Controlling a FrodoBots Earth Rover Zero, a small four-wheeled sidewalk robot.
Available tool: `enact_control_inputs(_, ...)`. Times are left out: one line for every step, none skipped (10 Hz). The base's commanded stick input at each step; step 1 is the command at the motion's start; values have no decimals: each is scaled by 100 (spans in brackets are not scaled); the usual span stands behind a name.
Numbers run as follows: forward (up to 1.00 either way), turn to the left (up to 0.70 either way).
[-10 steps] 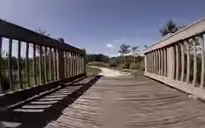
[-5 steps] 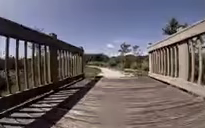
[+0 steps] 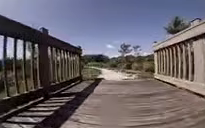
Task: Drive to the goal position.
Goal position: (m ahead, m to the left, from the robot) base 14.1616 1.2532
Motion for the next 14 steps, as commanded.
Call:
enact_control_inputs(70, 0)
enact_control_inputs(70, 0)
enact_control_inputs(70, 0)
enact_control_inputs(70, 0)
enact_control_inputs(70, -33)
enact_control_inputs(70, -35)
enact_control_inputs(70, -35)
enact_control_inputs(70, -23)
enact_control_inputs(70, -8)
enact_control_inputs(70, 0)
enact_control_inputs(70, 0)
enact_control_inputs(70, 0)
enact_control_inputs(70, 0)
enact_control_inputs(70, 0)
